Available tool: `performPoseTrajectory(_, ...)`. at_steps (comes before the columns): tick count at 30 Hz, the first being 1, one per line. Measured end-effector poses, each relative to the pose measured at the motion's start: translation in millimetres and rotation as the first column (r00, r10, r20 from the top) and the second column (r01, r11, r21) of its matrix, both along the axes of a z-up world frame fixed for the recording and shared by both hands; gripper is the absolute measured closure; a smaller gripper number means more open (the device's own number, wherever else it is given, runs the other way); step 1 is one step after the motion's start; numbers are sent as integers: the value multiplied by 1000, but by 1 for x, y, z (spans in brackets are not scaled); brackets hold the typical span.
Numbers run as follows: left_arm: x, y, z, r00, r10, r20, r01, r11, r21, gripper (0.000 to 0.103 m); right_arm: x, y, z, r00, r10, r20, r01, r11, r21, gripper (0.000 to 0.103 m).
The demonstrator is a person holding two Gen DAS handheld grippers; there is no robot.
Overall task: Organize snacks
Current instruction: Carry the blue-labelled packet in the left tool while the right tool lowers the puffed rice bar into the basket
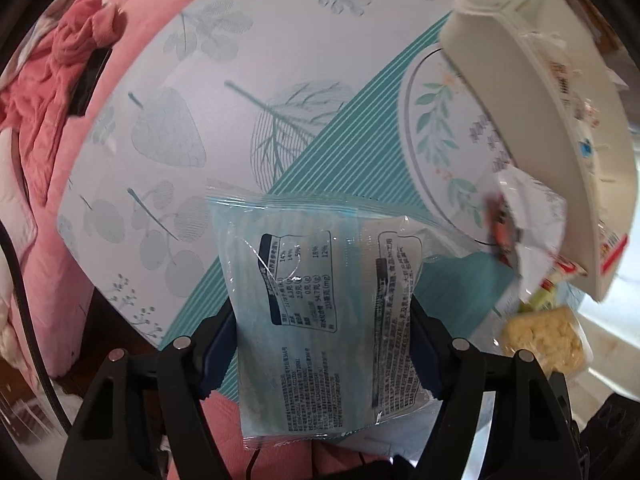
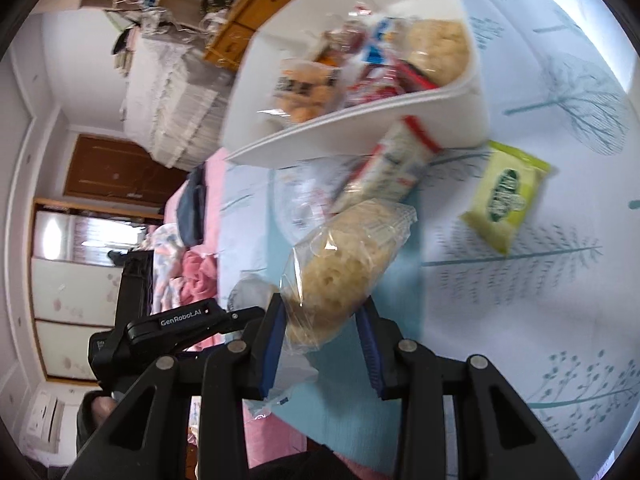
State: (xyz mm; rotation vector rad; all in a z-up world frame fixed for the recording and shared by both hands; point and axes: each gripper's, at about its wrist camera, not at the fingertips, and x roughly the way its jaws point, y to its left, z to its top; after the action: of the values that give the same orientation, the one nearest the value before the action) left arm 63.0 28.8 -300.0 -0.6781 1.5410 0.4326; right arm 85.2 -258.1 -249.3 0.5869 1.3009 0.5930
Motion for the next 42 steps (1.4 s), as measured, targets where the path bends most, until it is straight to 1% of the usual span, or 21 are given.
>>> performPoseTrajectory(4,-1,16,25,998,-54,31,53,998,31,30,-3,19,18,998,26,65,-27,999,18,67)
performPoseTrajectory(6,1,11,45,996,-74,55,72,997,41,30,-5,28,28,993,35,109,-37,999,22,67)
performPoseTrajectory(7,8,6,58,994,-87,66,84,995,48,30,-5,34,33,991,39,130,-42,999,21,67)
performPoseTrajectory(11,32,10,93,983,-147,108,138,987,80,30,-3,55,53,973,52,226,-52,999,-4,67)
performPoseTrajectory(13,50,12,110,976,-179,125,167,981,96,30,-3,64,62,958,54,283,-47,998,-32,67)
performPoseTrajectory(16,68,12,125,963,-224,151,209,972,111,30,1,70,74,934,49,354,-26,997,-67,67)
performPoseTrajectory(21,104,9,149,933,-303,196,277,949,148,30,8,75,88,890,19,456,49,989,-137,67)
performPoseTrajectory(26,143,5,160,893,-370,257,333,926,176,30,24,77,90,858,-29,512,144,972,-186,67)
performPoseTrajectory(29,165,1,162,866,-393,309,354,919,176,29,33,77,86,851,-52,522,194,956,-221,67)
performPoseTrajectory(35,203,-12,161,790,-468,396,423,884,200,29,46,70,74,845,-127,520,294,922,-251,67)
performPoseTrajectory(40,222,-20,154,742,-494,454,452,868,206,28,51,63,65,833,-196,517,373,890,-263,67)
performPoseTrajectory(42,227,-24,150,721,-522,456,485,850,207,27,52,62,61,830,-220,512,398,877,-269,65)
